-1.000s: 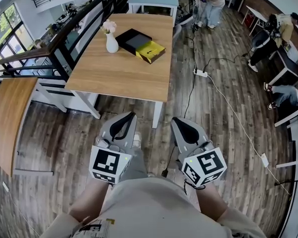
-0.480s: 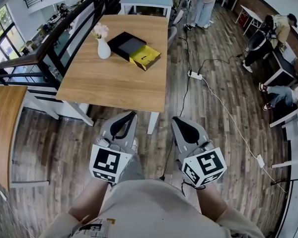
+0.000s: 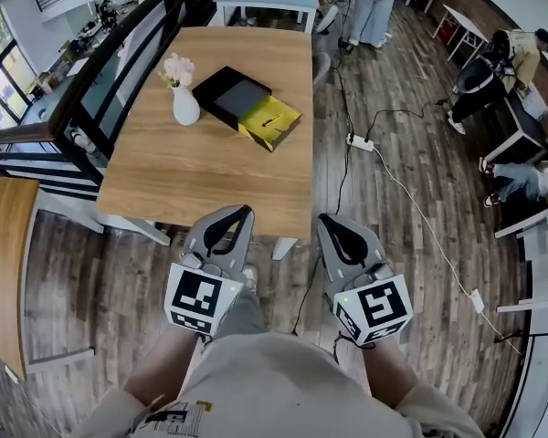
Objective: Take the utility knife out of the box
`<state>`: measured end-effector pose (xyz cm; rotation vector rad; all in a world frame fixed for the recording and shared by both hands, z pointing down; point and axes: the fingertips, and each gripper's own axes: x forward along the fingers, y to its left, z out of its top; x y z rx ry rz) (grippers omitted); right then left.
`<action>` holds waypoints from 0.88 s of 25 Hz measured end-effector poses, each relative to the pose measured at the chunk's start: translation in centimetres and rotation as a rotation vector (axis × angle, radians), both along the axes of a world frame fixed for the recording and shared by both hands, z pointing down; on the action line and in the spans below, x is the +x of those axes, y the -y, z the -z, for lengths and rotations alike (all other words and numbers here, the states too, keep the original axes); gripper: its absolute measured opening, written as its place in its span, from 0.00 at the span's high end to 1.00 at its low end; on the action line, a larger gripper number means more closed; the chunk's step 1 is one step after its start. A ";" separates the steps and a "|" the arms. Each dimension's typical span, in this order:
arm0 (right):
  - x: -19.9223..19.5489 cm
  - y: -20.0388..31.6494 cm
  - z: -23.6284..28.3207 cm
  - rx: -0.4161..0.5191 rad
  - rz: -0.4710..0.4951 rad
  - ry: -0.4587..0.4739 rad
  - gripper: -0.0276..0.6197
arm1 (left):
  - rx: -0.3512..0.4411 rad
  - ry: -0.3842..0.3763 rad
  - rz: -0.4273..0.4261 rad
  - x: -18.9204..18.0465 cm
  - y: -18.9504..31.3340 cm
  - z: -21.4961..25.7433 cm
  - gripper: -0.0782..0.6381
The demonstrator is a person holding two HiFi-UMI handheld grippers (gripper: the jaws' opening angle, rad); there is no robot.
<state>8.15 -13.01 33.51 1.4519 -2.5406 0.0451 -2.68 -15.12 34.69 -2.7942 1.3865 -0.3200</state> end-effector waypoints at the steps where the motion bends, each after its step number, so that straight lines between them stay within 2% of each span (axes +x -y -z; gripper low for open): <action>1: -0.3 1.5 0.0 0.000 -0.002 -0.008 0.96 | 0.000 0.003 0.000 -0.4 1.5 0.1 0.89; 9: -3.3 12.3 -0.9 -0.032 -0.028 -0.026 0.96 | -0.011 0.025 -0.020 -4.1 12.0 -0.2 0.89; 13: -4.7 16.7 -1.4 -0.035 -0.042 -0.064 0.96 | -0.004 0.024 -0.039 -5.2 16.6 -0.1 0.89; 22: -6.2 23.4 -1.9 -0.039 -0.057 -0.102 0.96 | -0.019 0.007 -0.076 -6.2 22.9 -1.1 0.89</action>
